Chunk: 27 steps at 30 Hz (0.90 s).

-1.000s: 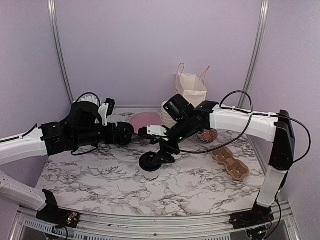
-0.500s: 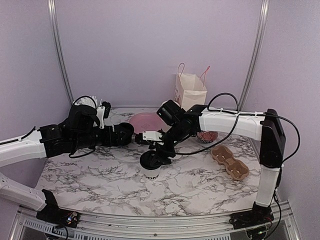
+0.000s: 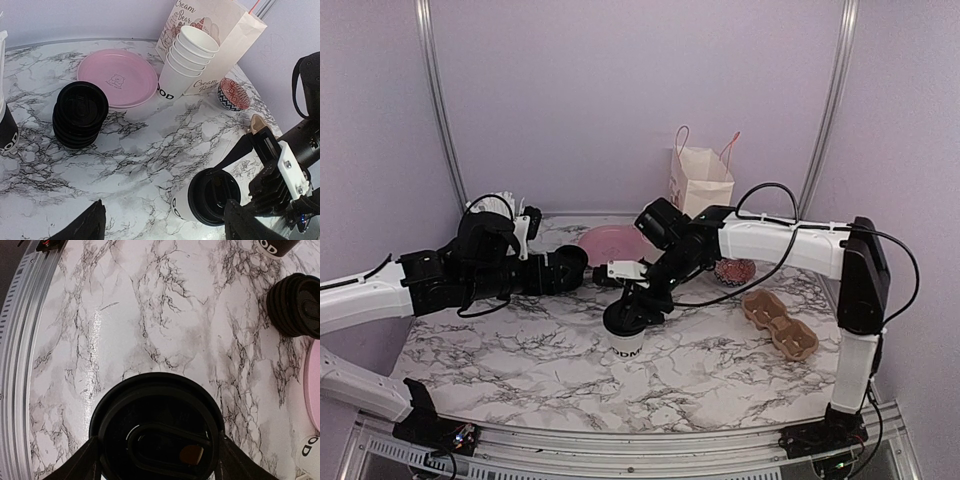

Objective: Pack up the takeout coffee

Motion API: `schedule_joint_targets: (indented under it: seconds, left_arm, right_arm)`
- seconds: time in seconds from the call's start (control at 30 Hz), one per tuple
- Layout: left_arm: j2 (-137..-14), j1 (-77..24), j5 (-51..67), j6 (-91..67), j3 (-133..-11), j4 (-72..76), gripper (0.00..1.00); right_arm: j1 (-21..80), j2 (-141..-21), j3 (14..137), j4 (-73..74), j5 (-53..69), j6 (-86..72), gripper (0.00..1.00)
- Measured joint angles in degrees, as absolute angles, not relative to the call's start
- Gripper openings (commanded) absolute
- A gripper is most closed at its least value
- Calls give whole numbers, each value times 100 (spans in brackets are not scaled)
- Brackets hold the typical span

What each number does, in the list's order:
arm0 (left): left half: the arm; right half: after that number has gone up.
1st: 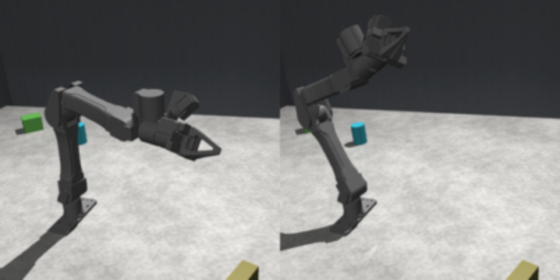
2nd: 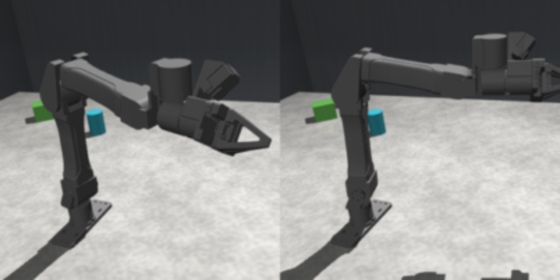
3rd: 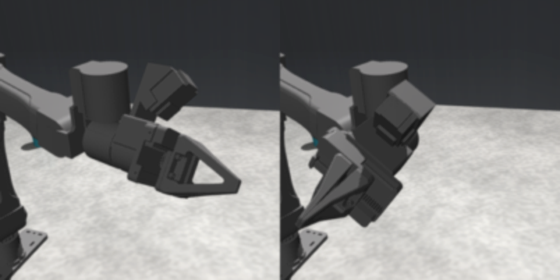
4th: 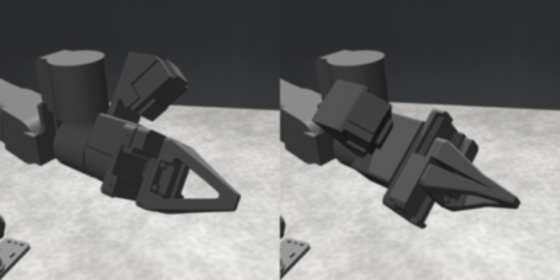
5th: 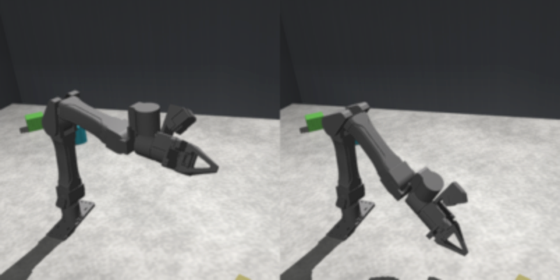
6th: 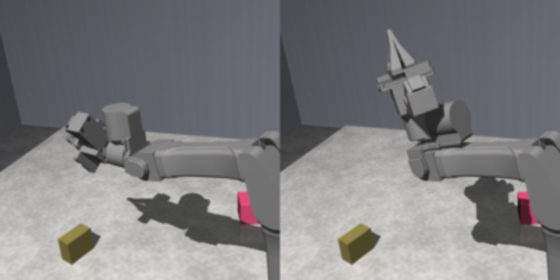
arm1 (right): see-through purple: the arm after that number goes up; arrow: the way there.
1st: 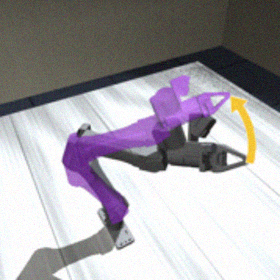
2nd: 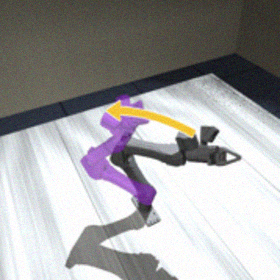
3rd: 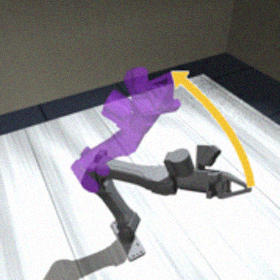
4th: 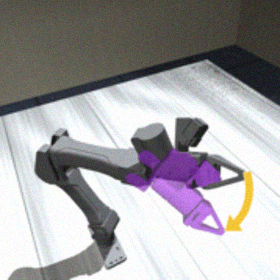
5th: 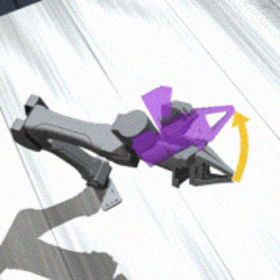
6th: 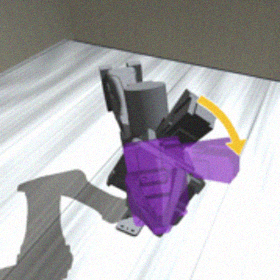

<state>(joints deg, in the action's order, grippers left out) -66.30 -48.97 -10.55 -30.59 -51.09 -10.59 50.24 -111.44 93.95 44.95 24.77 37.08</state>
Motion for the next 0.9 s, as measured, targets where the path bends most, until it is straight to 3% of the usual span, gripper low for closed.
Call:
schedule_joint_targets:
  seconds: [0.63,0.9]
  left_arm:
    - [-7026,-4829,-908,-2794,-5225,-1059,83]
    - [-7150,-4794,-812,-2733,-5284,-1057,85]
  right_arm:
    - [2049,-8790,7776,4764,2318,3413,67]
    - [-67,-8683,7800,4762,1846,3146,67]
